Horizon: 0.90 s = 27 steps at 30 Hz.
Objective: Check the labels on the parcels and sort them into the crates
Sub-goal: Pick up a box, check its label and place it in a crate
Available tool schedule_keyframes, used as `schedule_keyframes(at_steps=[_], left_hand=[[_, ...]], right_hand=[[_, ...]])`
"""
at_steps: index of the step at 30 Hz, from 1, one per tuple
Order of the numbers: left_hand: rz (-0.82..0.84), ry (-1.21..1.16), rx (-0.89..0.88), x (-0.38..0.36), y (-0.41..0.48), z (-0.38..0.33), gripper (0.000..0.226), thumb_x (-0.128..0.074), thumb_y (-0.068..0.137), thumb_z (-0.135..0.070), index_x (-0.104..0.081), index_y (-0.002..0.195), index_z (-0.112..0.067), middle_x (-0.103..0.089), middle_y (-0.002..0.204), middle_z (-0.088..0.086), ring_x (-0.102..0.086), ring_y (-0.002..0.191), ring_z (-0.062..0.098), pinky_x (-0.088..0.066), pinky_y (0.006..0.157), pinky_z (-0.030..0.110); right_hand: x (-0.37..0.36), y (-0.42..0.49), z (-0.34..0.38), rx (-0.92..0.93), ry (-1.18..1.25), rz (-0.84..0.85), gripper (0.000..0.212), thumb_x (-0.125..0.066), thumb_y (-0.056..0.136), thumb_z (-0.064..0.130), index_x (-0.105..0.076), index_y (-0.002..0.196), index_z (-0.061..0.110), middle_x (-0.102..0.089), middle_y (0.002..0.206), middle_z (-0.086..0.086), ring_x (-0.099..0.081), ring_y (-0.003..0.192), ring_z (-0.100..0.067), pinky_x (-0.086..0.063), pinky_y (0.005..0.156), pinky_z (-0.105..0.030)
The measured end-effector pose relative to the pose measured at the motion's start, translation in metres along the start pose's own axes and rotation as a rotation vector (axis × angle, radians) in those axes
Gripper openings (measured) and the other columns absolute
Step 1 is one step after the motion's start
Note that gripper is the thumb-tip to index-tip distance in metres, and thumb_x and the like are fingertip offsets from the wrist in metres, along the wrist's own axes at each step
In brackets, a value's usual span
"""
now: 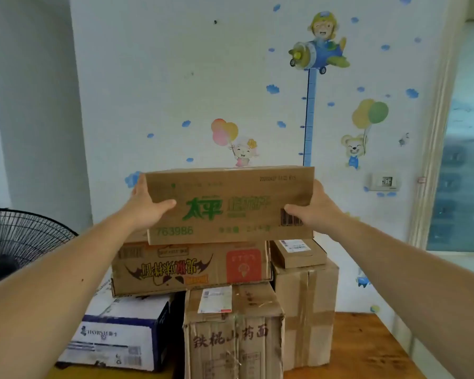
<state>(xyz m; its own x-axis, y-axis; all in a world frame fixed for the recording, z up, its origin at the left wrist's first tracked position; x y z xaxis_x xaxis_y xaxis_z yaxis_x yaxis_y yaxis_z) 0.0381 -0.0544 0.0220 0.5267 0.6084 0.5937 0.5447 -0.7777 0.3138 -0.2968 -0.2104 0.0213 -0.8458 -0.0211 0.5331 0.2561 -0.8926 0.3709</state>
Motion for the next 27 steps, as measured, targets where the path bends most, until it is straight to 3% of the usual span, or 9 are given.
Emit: schedule_keyframes(at_steps=[3,6,11,15,18,27], left_hand=[[-0.029,-0.127,0.052,-0.001,0.01,0.005,0.099,-0.064,0.094,-0.031,0.013,0.155,-0.024,-0.024,0.16,0.012,-0.036,0.14,0.036,-0.028,0.116,0.052],[-0.023,-0.249,0.102,-0.006,0.017,0.011,0.096,-0.067,0.091,-0.031,0.003,0.156,-0.021,-0.038,0.153,0.011,-0.044,0.134,0.036,-0.034,0.112,0.055],[-0.027,-0.401,0.172,-0.014,0.022,0.018,0.075,-0.067,0.091,-0.025,-0.02,0.149,-0.013,-0.044,0.147,0.011,-0.043,0.133,0.035,-0.036,0.104,0.058],[-0.083,-0.465,0.169,-0.016,0.025,0.019,0.063,-0.063,0.094,-0.017,-0.027,0.145,-0.009,-0.047,0.143,0.013,-0.046,0.13,0.032,-0.041,0.096,0.046],[-0.106,-0.501,0.17,-0.017,0.025,0.018,0.06,-0.061,0.095,-0.014,-0.028,0.145,-0.01,-0.047,0.142,0.012,-0.046,0.129,0.033,-0.039,0.085,0.041],[-0.133,-0.55,0.148,-0.01,0.017,0.021,0.058,-0.06,0.096,-0.015,-0.029,0.145,-0.012,-0.048,0.141,0.011,-0.048,0.127,0.033,-0.042,0.083,0.043]], right_hand=[[0.006,0.008,0.001,-0.033,0.022,-0.016,0.079,-0.072,0.086,0.035,-0.024,0.146,0.019,-0.05,0.133,-0.004,-0.052,0.104,-0.021,-0.044,0.081,-0.034],[0.003,0.017,-0.005,-0.064,0.059,0.011,0.071,-0.071,0.088,0.032,-0.027,0.142,0.017,-0.052,0.12,0.0,-0.052,0.093,-0.018,-0.045,0.075,-0.031],[-0.002,0.025,-0.019,-0.132,0.08,0.022,0.068,-0.07,0.089,0.032,-0.028,0.141,0.017,-0.051,0.119,-0.001,-0.053,0.102,-0.024,-0.049,0.087,-0.044],[-0.004,0.028,-0.026,-0.159,0.084,0.005,0.061,-0.07,0.09,0.03,-0.033,0.137,0.019,-0.054,0.122,-0.004,-0.057,0.106,-0.029,-0.052,0.09,-0.052],[-0.003,0.026,-0.026,-0.144,0.085,-0.027,0.058,-0.07,0.09,0.029,-0.035,0.136,0.021,-0.055,0.123,-0.003,-0.056,0.107,-0.029,-0.051,0.089,-0.05],[0.0,0.013,-0.015,-0.109,0.06,-0.079,0.059,-0.069,0.091,0.028,-0.034,0.138,0.021,-0.055,0.123,-0.003,-0.053,0.102,-0.026,-0.049,0.089,-0.045]])
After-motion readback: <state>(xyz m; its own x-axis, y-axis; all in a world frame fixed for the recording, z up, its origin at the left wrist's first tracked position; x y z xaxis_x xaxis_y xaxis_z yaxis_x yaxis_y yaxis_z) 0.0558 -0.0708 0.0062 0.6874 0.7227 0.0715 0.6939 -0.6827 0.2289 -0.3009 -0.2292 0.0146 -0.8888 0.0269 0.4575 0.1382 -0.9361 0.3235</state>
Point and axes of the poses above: each hand's wrist, its own y-axis towards the middle knuckle, its own x-axis out of the back of the hand, z = x × y, the point moved 7 cm from there along y, towards the middle knuckle
